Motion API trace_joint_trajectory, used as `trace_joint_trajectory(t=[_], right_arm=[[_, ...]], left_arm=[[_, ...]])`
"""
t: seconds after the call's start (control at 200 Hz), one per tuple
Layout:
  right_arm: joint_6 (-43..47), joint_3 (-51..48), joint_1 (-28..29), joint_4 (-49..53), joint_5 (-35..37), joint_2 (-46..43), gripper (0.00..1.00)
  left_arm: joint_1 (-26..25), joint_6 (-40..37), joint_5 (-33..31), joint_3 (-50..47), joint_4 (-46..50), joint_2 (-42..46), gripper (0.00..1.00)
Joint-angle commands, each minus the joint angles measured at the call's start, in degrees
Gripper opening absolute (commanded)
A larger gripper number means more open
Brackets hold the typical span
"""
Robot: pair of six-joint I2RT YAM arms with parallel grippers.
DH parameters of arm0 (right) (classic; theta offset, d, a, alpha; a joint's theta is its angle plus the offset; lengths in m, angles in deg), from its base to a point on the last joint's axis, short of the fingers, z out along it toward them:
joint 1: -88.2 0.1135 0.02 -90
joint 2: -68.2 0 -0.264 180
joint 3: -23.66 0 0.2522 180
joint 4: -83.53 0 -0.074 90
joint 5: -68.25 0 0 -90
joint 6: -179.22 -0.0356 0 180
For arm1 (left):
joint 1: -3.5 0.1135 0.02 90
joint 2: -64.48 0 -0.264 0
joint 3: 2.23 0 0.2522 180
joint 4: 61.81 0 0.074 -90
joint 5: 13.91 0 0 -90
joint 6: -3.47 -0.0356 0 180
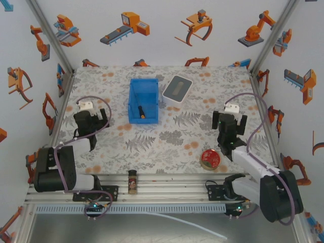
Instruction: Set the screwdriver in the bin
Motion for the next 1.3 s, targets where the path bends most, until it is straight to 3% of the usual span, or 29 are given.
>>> trace_joint_trajectory(t=[0.0, 0.195, 0.275, 0.491, 0.651, 0.821, 1.297], right_arm=[[2.0, -1.6, -1.7, -11.7, -2.5, 4.0, 0.99], [3.2, -3.6, -4.4, -21.1, -7.4, 10.6, 0.99], [3.7, -3.8, -5.8, -23.7, -9.5, 13.1, 0.99], [2.3, -5.9, -12.7, -32.7, -18.1, 17.4, 0.99], [0.8, -7.3, -15.5, -43.2, -23.4, 25.8, 0.99], [-0.4, -1.1, -16.6, -30.5, -25.8, 25.2, 0.99], [0.1, -1.2, -16.7, -30.6, -27.0, 25.2, 0.99]], left_arm=[[0.2, 1.0, 0.8, -2.0, -9.1, -1.9, 0.97], [0.2, 1.1, 0.7, -6.2, -24.3, -9.2, 0.97], [0.3, 0.9, 1.2, -5.3, -19.5, -7.5, 0.97], [0.3, 1.1, 1.0, -4.8, -19.9, -8.2, 0.97], [0.3, 1.1, 1.1, -3.2, -17.0, -8.3, 0.97], [0.1, 0.6, 1.5, -1.4, -13.9, -8.5, 0.97], [-1.7, -1.0, -0.9, -0.4, -11.9, -8.7, 0.97]])
